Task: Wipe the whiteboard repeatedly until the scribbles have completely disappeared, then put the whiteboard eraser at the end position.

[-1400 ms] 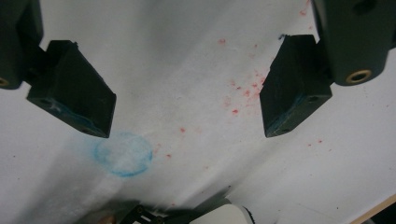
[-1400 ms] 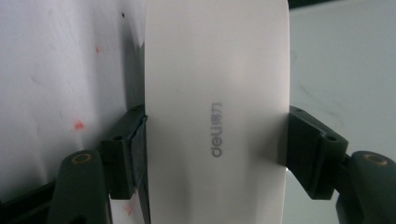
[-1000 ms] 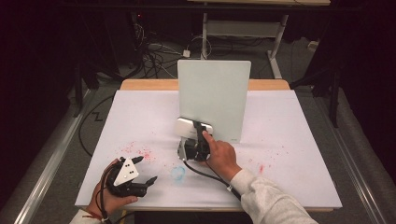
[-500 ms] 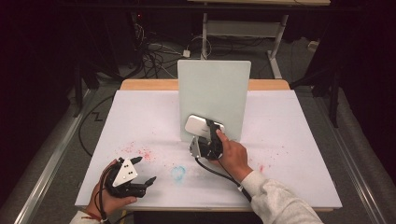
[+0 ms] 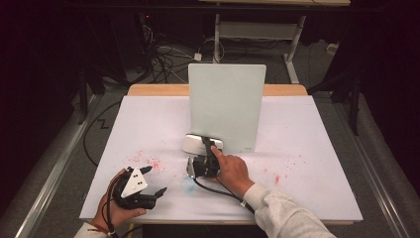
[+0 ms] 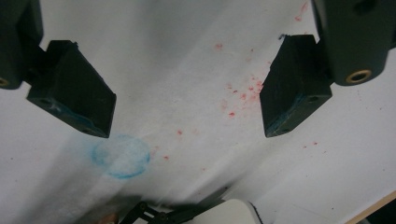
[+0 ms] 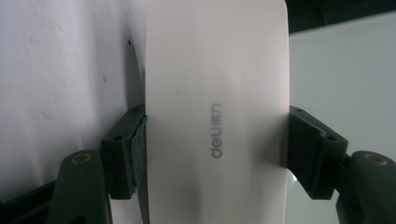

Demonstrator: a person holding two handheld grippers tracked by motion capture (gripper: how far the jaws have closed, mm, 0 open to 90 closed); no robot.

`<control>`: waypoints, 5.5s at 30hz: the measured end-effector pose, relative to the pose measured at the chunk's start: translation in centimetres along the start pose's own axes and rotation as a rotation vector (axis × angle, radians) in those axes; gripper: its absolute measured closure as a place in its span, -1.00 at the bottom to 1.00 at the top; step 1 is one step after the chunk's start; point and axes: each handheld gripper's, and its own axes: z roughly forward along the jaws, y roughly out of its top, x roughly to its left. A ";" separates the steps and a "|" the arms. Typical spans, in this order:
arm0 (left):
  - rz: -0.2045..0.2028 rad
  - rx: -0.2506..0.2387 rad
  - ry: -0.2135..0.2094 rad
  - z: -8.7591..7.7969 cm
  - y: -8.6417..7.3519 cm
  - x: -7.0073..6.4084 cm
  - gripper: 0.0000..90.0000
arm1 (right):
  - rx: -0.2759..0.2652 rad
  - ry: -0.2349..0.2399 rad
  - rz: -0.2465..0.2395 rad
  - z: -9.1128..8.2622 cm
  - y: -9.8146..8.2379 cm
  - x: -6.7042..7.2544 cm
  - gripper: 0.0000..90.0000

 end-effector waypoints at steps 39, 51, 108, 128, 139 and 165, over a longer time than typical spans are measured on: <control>0.003 -0.006 0.012 -0.2 0.0 0.0 -0.60 | 0.107 -0.041 0.088 -1.7 -4.2 -3.5 -0.31; 0.007 -0.007 0.010 -0.1 0.0 0.0 -0.60 | 0.142 0.038 -0.099 -1.1 -2.2 -0.7 -0.31; 0.011 0.005 0.032 0.1 -0.2 0.6 -0.60 | -0.075 0.101 0.486 -7.4 -8.7 -10.2 -0.31; 0.005 0.010 0.029 0.0 -0.2 0.5 -0.60 | -0.102 0.162 0.561 -8.6 -11.4 -11.5 -0.31; 0.023 0.012 0.021 0.3 0.2 0.3 -0.60 | -0.092 0.191 0.600 -9.6 -13.0 -11.7 -0.32; 0.029 0.016 0.013 0.5 0.3 0.3 -0.60 | -0.052 0.301 0.574 -11.0 -14.8 -11.2 -0.32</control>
